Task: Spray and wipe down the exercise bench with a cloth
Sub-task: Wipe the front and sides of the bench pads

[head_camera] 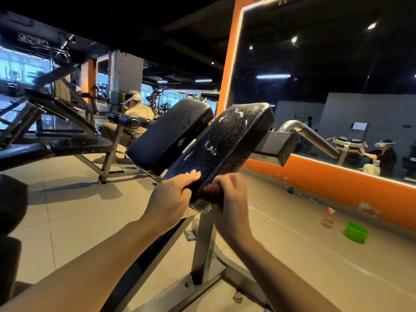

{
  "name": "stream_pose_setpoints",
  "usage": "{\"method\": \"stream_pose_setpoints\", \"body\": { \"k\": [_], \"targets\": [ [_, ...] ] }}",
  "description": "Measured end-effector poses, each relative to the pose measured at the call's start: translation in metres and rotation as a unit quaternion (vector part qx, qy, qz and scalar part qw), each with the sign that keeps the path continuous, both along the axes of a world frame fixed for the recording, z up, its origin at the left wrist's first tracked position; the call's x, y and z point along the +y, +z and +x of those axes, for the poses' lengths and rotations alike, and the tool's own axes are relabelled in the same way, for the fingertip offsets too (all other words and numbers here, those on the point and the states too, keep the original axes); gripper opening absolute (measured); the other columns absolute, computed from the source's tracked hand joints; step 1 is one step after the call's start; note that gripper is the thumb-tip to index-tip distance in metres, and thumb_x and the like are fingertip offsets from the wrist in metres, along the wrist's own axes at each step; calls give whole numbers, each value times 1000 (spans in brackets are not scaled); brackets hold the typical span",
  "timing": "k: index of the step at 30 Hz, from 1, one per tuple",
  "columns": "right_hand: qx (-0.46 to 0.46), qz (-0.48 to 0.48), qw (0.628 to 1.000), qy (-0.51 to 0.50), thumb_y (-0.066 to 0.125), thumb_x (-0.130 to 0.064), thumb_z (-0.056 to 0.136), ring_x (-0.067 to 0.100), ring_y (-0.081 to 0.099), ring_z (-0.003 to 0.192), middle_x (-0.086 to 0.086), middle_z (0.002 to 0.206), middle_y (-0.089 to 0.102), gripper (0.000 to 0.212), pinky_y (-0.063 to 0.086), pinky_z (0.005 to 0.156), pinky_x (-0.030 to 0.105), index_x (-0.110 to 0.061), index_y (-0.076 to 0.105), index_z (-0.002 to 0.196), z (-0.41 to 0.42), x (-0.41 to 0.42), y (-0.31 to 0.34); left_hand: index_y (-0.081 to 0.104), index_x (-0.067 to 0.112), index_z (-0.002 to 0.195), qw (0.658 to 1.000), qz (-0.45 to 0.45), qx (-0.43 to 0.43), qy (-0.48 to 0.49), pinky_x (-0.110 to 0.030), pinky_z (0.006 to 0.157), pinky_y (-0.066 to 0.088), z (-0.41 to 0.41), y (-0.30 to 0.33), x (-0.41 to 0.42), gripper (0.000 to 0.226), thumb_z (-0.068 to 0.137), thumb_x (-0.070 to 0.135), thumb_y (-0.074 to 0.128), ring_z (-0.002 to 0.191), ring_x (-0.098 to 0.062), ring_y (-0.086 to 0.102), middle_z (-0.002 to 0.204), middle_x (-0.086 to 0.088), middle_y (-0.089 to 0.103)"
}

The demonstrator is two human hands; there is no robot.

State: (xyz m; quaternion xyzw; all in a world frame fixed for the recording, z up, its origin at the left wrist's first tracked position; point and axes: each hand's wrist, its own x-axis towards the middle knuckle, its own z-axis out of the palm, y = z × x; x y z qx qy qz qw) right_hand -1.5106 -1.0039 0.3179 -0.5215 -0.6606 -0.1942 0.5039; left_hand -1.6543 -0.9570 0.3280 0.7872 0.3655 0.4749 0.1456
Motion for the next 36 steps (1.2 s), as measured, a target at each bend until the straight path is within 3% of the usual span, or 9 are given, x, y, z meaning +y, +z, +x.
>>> {"method": "stream_pose_setpoints", "body": {
  "k": [3, 7, 10, 12, 21, 25, 28, 32, 36],
  "targets": [
    [-23, -59, 996, 61, 73, 3, 74, 3, 40, 99, -6, 114, 39, 45, 43, 79, 9, -18, 55, 110, -2, -23, -16, 51, 19, 138, 1000, -1, 5, -10, -20, 108, 28, -2, 1, -1, 46, 97, 1, 41, 134, -10, 42, 142, 4, 51],
    [122, 40, 992, 20, 72, 12, 67, 5, 40, 93, 3, 111, 44, 54, 40, 83, 8, -19, 47, 103, 21, -16, 37, 50, 18, 139, 1000, -6, -1, -13, -18, 107, 27, -2, 2, -1, 46, 98, 0, 40, 135, -11, 42, 143, 3, 50],
    [189, 33, 981, -15, 67, 9, 73, 16, 49, 99, 5, 106, 53, 41, 46, 87, 26, -17, 54, 101, 29, 2, 66, 50, 18, 139, 1000, -9, -3, -14, -15, 103, 27, -1, 0, -1, 45, 99, 2, 39, 135, -11, 42, 143, 3, 50],
    [156, 15, 987, -40, 68, 7, 73, 20, 50, 99, 2, 103, 52, 37, 47, 84, 33, -14, 58, 102, 19, 9, 56, 50, 19, 139, 1000, -12, -4, -11, -17, 105, 27, -1, 0, -1, 44, 99, 2, 40, 136, -12, 42, 143, 3, 50],
    [43, -167, 982, 75, 73, -6, 79, 8, 50, 93, -10, 101, 56, 31, 43, 77, 17, -23, 61, 102, -8, -35, -30, 45, 18, 143, 998, -33, -24, -41, -29, 118, 24, 2, -6, -15, 50, 96, 2, 39, 139, -9, 34, 149, 1, 43],
    [188, -147, 957, 166, 73, -7, 68, 19, 60, 89, 1, 99, 57, 46, 57, 68, 40, -32, 47, 97, -7, -55, -6, 52, 30, 129, 994, 42, -86, -53, -22, 100, 44, 4, -29, -46, 41, 91, 20, 42, 115, 3, 50, 121, 12, 56],
    [241, -119, 945, 184, 73, -11, 68, 24, 60, 93, 2, 98, 58, 40, 58, 71, 48, -32, 52, 95, -3, -61, 11, 57, 32, 122, 984, -3, -142, -105, -11, 88, 46, 5, -24, -59, 32, 92, 33, 46, 109, 3, 57, 112, 17, 62],
    [270, -90, 928, 241, 74, 3, 75, 7, 63, 91, -8, 87, 67, 34, 57, 78, 27, -25, 66, 93, 3, -65, 29, 53, 25, 135, 970, -85, -137, -184, -18, 92, 50, 6, -2, -66, 47, 91, 42, 58, 114, -4, 59, 118, 7, 65],
    [252, -96, 933, 238, 73, -6, 82, -8, 58, 94, -26, 85, 68, 34, 45, 77, 10, -39, 66, 89, 5, -65, 40, 49, 36, 132, 969, -101, -126, -185, -25, 102, 46, 15, 17, -71, 44, 92, 24, 60, 118, -3, 54, 117, 20, 61]
  ]
}}
